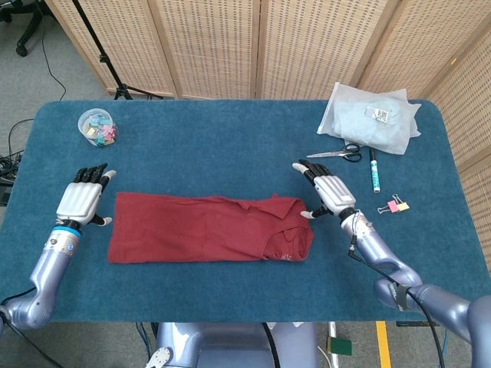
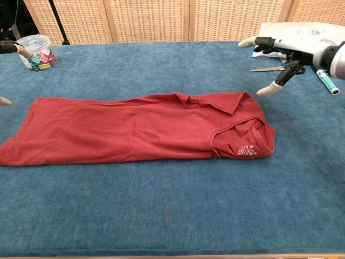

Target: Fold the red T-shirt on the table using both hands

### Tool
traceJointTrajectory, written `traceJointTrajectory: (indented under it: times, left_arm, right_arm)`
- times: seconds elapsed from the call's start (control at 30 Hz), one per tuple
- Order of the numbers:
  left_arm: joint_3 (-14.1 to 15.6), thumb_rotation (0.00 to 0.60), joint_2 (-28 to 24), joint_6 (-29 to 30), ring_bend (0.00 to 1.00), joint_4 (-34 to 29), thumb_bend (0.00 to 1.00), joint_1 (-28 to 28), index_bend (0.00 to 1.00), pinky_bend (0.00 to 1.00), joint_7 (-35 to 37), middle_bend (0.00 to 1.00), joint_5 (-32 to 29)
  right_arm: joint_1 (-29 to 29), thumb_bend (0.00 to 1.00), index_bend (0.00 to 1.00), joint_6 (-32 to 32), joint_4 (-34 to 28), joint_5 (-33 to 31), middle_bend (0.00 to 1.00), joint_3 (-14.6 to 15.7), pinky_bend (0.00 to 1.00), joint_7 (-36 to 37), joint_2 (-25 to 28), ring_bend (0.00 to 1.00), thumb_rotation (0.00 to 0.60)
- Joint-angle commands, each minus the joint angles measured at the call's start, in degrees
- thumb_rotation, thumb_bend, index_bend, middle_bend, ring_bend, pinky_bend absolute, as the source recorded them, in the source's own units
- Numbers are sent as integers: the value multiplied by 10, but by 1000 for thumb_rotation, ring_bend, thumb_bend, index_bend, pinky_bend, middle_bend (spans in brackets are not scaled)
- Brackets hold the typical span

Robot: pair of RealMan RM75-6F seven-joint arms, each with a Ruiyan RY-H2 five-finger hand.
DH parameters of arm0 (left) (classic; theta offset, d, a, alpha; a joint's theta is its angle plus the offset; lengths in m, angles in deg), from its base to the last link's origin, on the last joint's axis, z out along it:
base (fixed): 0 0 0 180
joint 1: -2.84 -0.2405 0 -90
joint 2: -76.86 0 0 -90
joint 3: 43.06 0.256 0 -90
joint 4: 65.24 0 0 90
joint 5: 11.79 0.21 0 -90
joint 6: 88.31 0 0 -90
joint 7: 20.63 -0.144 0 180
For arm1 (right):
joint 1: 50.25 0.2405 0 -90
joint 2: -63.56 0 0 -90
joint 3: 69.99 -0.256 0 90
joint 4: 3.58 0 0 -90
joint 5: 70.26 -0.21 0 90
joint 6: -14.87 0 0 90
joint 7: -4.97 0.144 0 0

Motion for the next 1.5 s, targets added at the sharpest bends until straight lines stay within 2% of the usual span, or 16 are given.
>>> traceJointTrajectory:
  times: [0.03,0.3,0.57,0.83,0.97,1.1,1.27,1.5]
  left_arm:
    - [20,600,-25,14,0,-14,0,-20,0,0,39,0,50]
    - [71,600,-62,54,0,-19,6,-65,0,0,131,0,173]
    - [123,600,-60,99,0,19,14,-105,0,0,221,0,270]
    - [144,600,-49,117,0,50,26,-124,0,0,254,0,303]
    - [155,600,-39,121,0,68,48,-133,0,0,258,0,316]
    - [159,600,-20,120,0,101,52,-137,0,0,281,0,323]
    - [135,600,17,116,0,152,83,-123,5,0,296,0,317]
    - [95,600,17,69,0,145,142,-82,62,0,324,0,286]
  right_arm:
    - [-22,0,0,32,-40,10,0,6,0,-28,32,0,600]
    - [-75,0,0,94,-136,39,0,34,0,-60,109,0,600]
    - [-140,0,0,161,-229,67,0,71,0,-89,190,0,600]
    - [-217,0,0,240,-300,81,0,102,0,-107,245,0,600]
    - [-246,0,0,275,-314,103,0,114,0,-112,255,0,600]
    - [-259,0,0,289,-304,114,0,115,0,-101,253,0,600]
    - [-267,0,0,296,-287,120,0,111,0,-88,252,0,600]
    - [-271,0,0,295,-282,122,0,103,0,-83,252,0,600]
